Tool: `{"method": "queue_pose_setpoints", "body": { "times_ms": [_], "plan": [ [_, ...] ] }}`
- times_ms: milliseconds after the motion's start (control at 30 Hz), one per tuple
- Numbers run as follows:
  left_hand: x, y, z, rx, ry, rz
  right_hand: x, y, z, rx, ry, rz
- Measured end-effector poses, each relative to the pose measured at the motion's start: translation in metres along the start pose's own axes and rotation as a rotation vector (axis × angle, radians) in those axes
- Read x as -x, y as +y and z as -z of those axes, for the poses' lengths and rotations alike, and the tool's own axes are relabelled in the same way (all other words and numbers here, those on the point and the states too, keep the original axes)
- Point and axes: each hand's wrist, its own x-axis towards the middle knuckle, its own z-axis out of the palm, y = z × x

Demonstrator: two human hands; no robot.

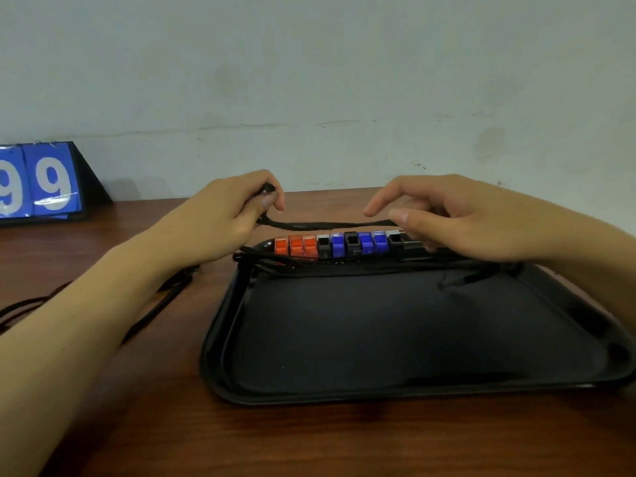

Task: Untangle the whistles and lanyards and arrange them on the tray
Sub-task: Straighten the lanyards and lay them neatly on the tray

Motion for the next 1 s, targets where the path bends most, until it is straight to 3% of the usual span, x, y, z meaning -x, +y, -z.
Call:
{"method": "queue_pose_setpoints", "body": {
  "times_ms": [133, 300, 533, 800, 900, 1000],
  "plan": [
    [0.002, -0.009, 0.002, -0.007, 0.068, 0.007, 0.000, 0.009, 0.003, 0.179, 0.019, -0.047],
    [0.002, -0.018, -0.002, -0.054, 0.044, 0.000, 0.001, 0.025, 0.017, 0.316, 0.060, -0.125],
    [0.003, -0.028, 0.001, -0.094, 0.029, 0.038, 0.006, 0.027, 0.026, 0.097, 0.084, -0.194],
    [0.005, -0.040, -0.001, -0.138, 0.014, 0.106, 0.004, 0.039, 0.026, 0.362, 0.008, -0.233],
    [0.007, -0.041, 0.000, -0.120, 0.030, 0.110, 0.003, 0.042, 0.028, 0.292, 0.035, -0.269],
    [0.007, -0.038, 0.001, -0.101, 0.012, 0.105, 0.006, 0.045, 0.026, 0.025, 0.066, -0.353]
  ]
}}
